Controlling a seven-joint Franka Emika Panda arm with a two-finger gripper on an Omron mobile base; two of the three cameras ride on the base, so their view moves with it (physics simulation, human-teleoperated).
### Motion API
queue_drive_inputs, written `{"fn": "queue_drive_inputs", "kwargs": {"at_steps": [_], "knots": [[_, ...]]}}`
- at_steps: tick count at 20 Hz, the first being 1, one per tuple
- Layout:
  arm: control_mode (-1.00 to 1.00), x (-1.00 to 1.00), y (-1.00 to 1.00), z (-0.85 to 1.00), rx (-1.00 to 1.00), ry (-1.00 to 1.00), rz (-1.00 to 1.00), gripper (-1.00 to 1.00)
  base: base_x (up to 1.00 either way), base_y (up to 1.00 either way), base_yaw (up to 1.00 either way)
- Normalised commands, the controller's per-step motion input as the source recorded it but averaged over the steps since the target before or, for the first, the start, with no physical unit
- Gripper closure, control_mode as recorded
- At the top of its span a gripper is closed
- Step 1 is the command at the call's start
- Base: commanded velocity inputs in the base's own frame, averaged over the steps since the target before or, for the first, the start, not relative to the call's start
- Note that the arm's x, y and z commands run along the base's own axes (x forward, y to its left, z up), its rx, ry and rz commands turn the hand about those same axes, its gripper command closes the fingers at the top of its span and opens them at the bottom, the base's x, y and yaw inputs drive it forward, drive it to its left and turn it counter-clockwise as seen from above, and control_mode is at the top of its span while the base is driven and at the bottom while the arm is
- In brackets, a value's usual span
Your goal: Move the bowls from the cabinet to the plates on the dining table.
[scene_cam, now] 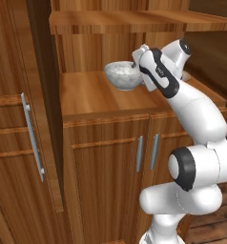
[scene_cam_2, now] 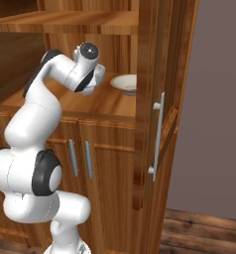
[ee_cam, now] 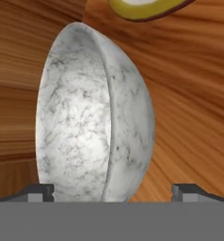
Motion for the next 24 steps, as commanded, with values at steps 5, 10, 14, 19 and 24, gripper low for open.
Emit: {"fn": "queue_drive_inputs", "kwargs": {"at_steps": [5,10,14,19,24], "knots": [[-1.0,0.1,0.0,-0.06,0.0,0.03,0.0,-1.0,0.0,0.0,0.0],[-1.0,0.07,0.0,-0.1,0.0,0.02,0.0,-1.0,0.0,0.0,0.0],[-1.0,0.14,0.0,-0.03,0.0,0.02,0.0,-1.0,0.0,0.0,0.0],[-1.0,0.19,0.0,-0.02,0.0,0.02,0.0,-1.0,0.0,0.0,0.0],[-1.0,0.03,0.0,-0.01,0.0,0.04,0.0,-1.0,0.0,0.0,0.0]]}}
